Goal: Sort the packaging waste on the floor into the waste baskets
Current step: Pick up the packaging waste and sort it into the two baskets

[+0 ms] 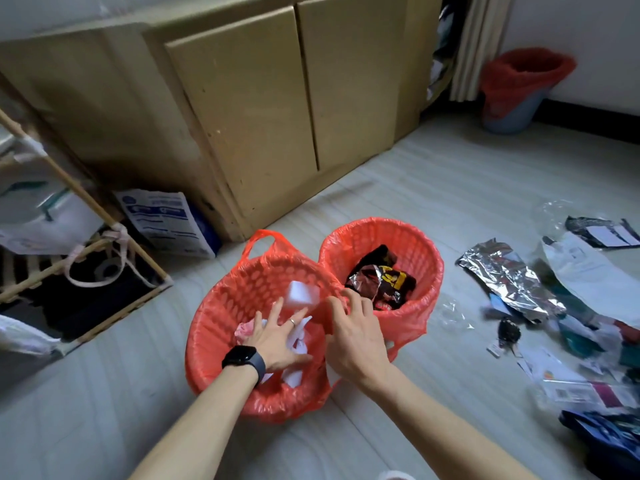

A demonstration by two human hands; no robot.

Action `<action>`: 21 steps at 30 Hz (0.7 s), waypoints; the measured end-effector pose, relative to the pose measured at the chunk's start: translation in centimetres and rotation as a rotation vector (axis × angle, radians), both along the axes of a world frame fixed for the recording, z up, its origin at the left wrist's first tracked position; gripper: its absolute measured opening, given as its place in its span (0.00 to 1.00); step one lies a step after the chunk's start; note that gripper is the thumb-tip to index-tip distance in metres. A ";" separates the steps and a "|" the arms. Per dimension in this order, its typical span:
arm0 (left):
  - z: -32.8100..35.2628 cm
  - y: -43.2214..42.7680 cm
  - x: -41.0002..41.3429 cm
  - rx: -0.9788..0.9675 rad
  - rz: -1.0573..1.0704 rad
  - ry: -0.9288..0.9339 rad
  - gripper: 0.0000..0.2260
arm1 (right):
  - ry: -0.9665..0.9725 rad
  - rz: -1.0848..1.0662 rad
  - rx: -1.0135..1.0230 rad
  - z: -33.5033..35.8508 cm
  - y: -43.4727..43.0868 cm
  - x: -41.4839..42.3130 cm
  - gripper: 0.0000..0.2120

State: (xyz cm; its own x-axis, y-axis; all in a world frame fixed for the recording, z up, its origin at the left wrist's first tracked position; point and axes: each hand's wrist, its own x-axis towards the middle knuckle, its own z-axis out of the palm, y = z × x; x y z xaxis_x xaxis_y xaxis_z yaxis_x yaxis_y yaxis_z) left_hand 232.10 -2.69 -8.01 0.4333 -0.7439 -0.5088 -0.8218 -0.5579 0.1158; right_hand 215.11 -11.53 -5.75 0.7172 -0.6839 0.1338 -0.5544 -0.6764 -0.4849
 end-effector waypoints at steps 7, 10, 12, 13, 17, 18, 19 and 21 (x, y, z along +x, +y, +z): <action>-2.7 -0.3 -0.4 0.042 -0.056 0.040 0.35 | 0.222 -0.140 0.195 0.3 -0.9 -1.2 0.20; -4.0 -0.3 -0.2 0.097 -0.076 0.062 0.36 | 0.160 -0.179 0.297 0.6 -1.8 -0.9 0.18; -4.1 -0.7 -0.2 0.124 -0.101 0.071 0.39 | 0.059 -0.257 0.348 0.8 -2.2 -0.4 0.18; -3.7 -0.9 -0.2 0.137 -0.116 0.073 0.43 | 0.016 -0.290 0.358 1.0 -2.4 -0.1 0.18; -1.6 -0.4 0.9 0.087 -0.132 0.067 0.40 | -0.090 -0.284 0.430 1.4 -2.9 1.9 0.16; -1.0 0.1 1.3 0.044 -0.135 0.068 0.34 | -0.066 -0.252 0.409 1.4 -2.9 2.3 0.16; -0.1 0.6 1.7 0.003 -0.142 0.070 0.29 | -0.032 -0.212 0.364 1.3 -2.8 2.5 0.17; 1.3 1.9 2.3 -0.057 -0.159 0.070 0.25 | 0.008 -0.146 0.262 1.1 -2.3 2.5 0.17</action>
State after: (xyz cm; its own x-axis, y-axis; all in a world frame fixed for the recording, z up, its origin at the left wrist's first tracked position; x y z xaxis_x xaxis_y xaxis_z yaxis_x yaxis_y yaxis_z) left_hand 234.40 -0.74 -6.66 0.2729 -0.8288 -0.4885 -0.8878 -0.4126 0.2041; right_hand 217.58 -13.86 -4.67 0.6089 -0.7905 -0.0656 -0.6411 -0.4417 -0.6276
